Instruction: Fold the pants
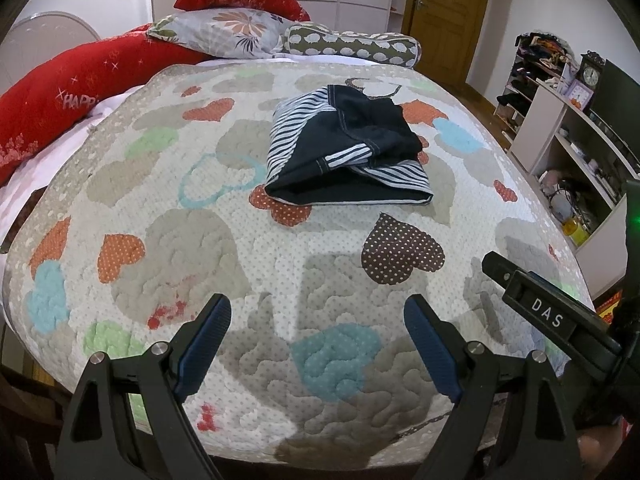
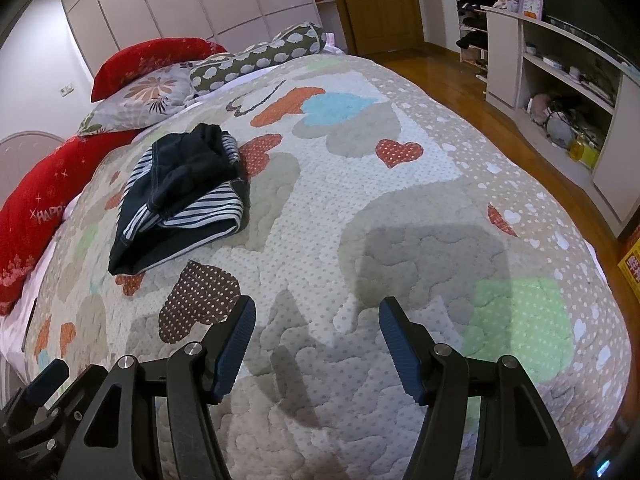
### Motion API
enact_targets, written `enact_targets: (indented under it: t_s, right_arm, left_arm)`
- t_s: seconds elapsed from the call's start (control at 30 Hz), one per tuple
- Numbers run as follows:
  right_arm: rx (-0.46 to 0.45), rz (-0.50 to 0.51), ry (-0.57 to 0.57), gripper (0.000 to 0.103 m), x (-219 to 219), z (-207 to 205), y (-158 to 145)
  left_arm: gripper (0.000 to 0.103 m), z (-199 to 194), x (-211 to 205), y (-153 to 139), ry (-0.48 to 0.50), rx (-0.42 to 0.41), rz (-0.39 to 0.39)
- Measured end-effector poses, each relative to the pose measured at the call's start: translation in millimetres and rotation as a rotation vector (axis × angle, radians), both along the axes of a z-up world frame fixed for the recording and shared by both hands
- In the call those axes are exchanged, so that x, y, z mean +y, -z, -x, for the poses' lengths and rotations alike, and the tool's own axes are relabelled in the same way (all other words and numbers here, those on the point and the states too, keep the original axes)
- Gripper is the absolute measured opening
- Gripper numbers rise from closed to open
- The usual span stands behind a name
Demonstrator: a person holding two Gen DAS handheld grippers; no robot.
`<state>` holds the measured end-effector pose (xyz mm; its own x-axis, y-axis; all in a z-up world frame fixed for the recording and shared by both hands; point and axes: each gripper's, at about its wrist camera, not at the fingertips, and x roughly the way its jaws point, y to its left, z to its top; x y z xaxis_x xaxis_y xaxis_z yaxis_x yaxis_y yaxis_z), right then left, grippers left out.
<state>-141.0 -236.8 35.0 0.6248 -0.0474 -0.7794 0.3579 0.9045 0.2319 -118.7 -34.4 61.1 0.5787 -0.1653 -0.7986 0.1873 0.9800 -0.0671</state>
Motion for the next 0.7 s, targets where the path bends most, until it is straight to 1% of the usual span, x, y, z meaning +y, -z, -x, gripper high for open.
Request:
enact_targets:
  t_s: [0.57,0.7]
  right_arm:
    - [0.003,0.005,-0.003,0.069,0,0,2]
    - [-0.043,0.049,0.014,0.069,-2,4,-4]
  left_arm:
    - [0.087,-4,3,11,-0.01,0.038,0.017]
    - [0.087,-8,2,17,-0.015,0.058,0.022]
